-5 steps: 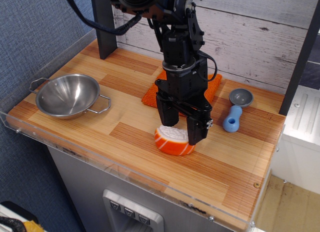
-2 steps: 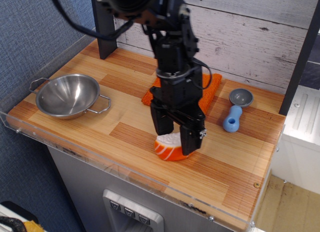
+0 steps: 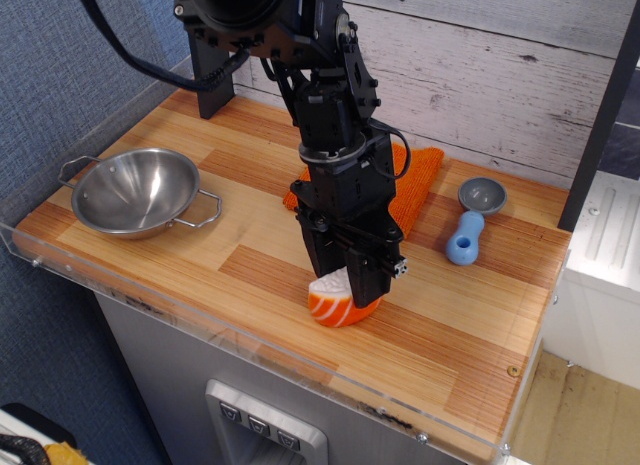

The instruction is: Move the salmon into to the silver bowl.

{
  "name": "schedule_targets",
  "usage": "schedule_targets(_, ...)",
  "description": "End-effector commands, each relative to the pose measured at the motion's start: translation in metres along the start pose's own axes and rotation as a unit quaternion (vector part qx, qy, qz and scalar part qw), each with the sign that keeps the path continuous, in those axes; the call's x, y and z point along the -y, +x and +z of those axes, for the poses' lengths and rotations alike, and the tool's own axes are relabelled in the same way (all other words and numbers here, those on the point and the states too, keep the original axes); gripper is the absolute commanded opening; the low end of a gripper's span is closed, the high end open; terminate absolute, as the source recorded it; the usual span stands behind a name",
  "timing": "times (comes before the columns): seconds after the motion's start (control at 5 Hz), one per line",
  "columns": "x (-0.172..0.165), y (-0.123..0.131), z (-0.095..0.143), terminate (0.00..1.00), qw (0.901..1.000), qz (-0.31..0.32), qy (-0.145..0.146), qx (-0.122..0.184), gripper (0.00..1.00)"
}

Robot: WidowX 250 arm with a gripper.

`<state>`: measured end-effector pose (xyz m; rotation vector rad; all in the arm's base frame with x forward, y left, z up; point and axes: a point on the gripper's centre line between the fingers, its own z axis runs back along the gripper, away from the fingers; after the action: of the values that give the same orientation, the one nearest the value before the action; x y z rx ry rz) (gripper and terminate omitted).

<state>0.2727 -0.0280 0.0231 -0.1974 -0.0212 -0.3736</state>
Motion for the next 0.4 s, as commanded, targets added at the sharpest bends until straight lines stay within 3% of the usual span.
schedule_targets(0.0, -0.006, 0.002, 0.016, 0.0, 0.9982, 0.049, 0.012, 0.033, 0.0)
schedule_targets(0.2, -0.011, -0.006, 0.038, 0.0, 0.9858, 0.15, 0.004, 0.075, 0.0)
